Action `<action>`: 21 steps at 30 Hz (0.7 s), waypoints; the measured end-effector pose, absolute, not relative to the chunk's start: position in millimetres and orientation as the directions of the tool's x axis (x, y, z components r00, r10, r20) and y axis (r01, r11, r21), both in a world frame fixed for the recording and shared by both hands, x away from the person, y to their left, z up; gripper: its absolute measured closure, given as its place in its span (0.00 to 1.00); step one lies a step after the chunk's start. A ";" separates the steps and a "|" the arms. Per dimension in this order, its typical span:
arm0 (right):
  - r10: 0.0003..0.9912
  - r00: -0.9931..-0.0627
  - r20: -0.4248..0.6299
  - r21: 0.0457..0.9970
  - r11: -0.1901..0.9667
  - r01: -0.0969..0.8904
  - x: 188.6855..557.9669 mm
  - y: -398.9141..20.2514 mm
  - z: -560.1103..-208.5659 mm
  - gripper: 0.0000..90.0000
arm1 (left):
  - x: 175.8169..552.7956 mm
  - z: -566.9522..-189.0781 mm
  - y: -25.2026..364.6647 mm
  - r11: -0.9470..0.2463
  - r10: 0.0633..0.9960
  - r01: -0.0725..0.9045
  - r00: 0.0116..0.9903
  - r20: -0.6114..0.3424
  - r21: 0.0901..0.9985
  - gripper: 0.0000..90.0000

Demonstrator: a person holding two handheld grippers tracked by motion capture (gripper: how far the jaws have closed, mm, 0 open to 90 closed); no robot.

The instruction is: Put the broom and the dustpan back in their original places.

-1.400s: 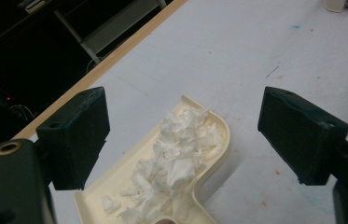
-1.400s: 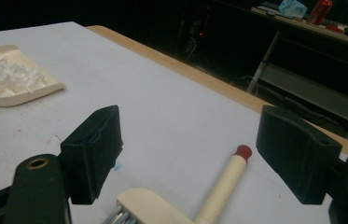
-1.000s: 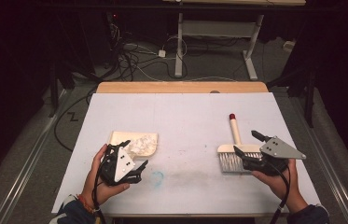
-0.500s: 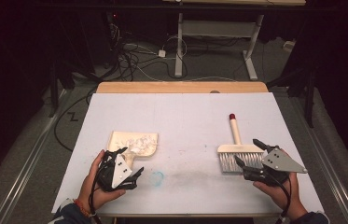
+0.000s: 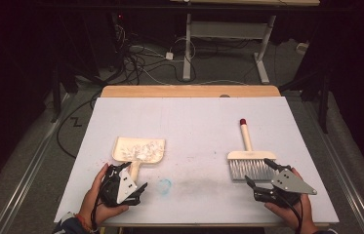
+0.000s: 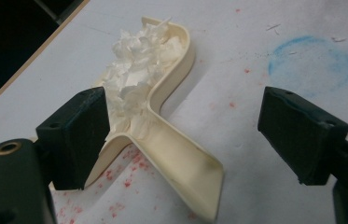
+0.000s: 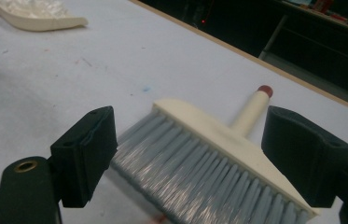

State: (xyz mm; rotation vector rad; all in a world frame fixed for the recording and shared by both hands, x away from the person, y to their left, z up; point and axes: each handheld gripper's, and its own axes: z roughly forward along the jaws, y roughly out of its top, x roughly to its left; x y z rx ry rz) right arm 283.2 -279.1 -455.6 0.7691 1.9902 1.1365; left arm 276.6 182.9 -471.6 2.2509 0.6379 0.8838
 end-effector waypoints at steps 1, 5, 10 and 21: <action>0.765 -0.576 -0.289 0.885 0.443 0.143 282.8 -278.7 -456.1 0.21 | 276.2 -470.4 182.7 -0.675 0.632 0.202 0.656 0.414 0.710 0.18; 0.765 -0.572 -0.297 0.885 0.446 0.136 283.0 -277.5 -454.8 0.20 | 275.4 -469.6 181.9 -0.668 0.637 0.206 0.654 0.408 0.715 0.18; 0.767 -0.564 -0.307 0.887 0.446 0.123 282.7 -279.2 -451.9 0.20 | 276.0 -468.6 180.2 -0.665 0.640 0.203 0.652 0.408 0.719 0.18; 0.775 -0.553 -0.306 0.893 0.435 0.114 280.6 -278.7 -447.2 0.20 | 274.5 -468.0 183.2 -0.663 0.641 0.202 0.651 0.407 0.721 0.18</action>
